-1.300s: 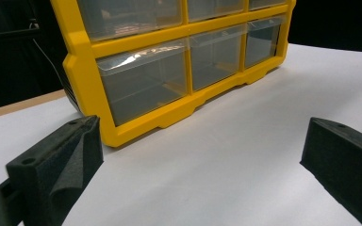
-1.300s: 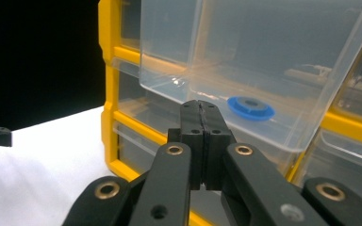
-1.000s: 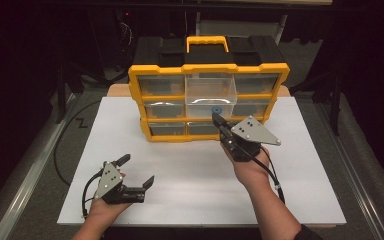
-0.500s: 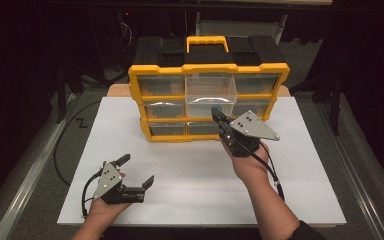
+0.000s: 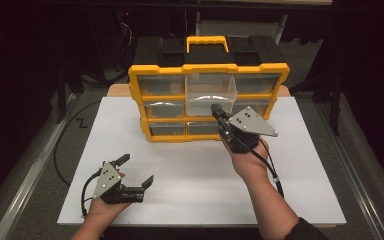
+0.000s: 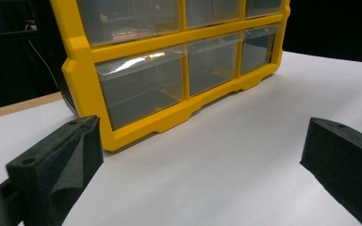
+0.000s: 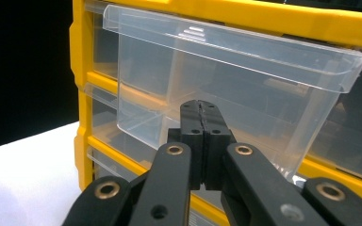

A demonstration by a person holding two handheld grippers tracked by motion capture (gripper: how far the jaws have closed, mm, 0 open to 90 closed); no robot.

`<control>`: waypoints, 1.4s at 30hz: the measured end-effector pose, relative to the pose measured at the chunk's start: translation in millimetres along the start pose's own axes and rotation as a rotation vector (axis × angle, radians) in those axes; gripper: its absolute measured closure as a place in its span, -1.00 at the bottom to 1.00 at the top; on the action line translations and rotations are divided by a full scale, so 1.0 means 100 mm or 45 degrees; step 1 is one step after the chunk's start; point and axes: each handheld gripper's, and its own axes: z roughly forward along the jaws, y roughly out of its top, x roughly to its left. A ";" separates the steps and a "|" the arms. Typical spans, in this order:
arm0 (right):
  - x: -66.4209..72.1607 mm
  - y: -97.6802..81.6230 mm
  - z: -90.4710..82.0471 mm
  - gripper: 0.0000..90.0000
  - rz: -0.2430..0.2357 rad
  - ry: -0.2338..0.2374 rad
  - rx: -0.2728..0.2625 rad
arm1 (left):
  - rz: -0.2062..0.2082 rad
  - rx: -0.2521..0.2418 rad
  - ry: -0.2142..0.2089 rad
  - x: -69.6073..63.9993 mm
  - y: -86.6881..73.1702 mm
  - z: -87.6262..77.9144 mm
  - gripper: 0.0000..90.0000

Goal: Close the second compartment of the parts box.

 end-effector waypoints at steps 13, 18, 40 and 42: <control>-0.05 0.03 0.07 1.00 -0.006 -0.022 0.012 | -0.005 -0.008 -0.007 0.00 0.00 0.00 -0.99; -0.06 0.04 0.10 1.00 -0.010 -0.027 0.016 | -0.006 -0.012 -0.009 0.00 0.00 -0.01 -0.99; -0.09 0.19 0.29 1.00 -0.028 -0.065 0.027 | -0.008 -0.023 -0.015 0.01 0.01 -0.02 -0.99; -0.09 0.19 0.30 1.00 -0.028 -0.066 0.030 | -0.009 -0.024 -0.016 0.01 0.01 -0.03 -0.99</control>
